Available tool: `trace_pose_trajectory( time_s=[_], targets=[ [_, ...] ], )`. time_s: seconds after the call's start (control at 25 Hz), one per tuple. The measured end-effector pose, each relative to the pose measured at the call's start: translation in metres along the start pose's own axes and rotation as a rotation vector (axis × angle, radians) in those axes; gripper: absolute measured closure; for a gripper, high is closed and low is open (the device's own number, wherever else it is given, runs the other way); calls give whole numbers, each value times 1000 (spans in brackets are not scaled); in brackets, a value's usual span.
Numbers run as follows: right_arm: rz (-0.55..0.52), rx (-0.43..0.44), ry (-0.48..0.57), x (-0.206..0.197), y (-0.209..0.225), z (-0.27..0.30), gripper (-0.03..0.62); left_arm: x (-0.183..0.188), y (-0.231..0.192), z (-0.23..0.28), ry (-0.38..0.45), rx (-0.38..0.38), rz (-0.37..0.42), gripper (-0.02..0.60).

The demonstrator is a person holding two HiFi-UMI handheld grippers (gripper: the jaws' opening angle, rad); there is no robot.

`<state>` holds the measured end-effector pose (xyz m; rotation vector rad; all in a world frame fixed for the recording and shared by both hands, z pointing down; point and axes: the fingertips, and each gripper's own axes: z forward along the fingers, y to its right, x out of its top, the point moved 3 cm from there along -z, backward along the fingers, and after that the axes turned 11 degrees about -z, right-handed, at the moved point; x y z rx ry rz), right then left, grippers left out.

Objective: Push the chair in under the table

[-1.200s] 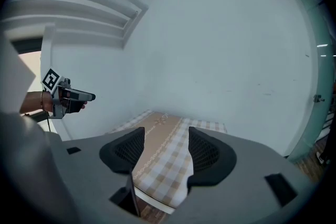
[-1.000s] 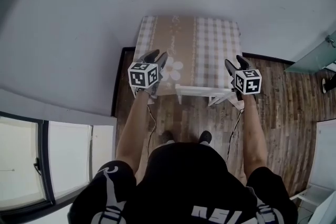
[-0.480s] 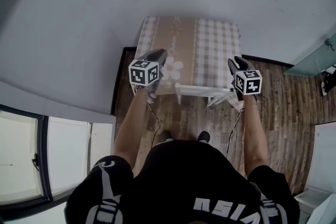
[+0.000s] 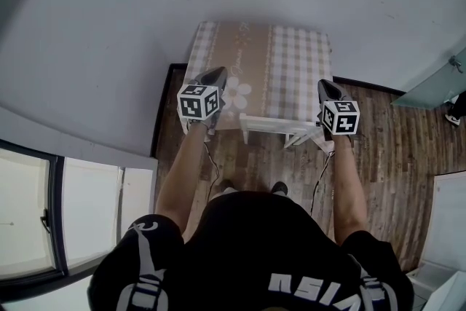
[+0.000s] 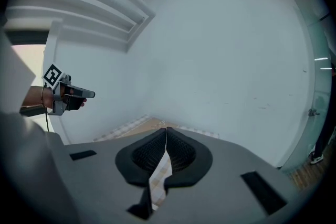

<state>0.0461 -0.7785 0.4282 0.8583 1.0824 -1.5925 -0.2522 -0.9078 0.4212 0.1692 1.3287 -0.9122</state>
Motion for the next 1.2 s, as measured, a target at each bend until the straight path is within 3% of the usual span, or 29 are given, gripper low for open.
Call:
trace_pose_trajectory(
  time_s=[1.2],
  targets=[
    [36, 9, -7, -46, -20, 3, 582, -52, 5, 7, 10, 0, -29, 555]
  ],
)
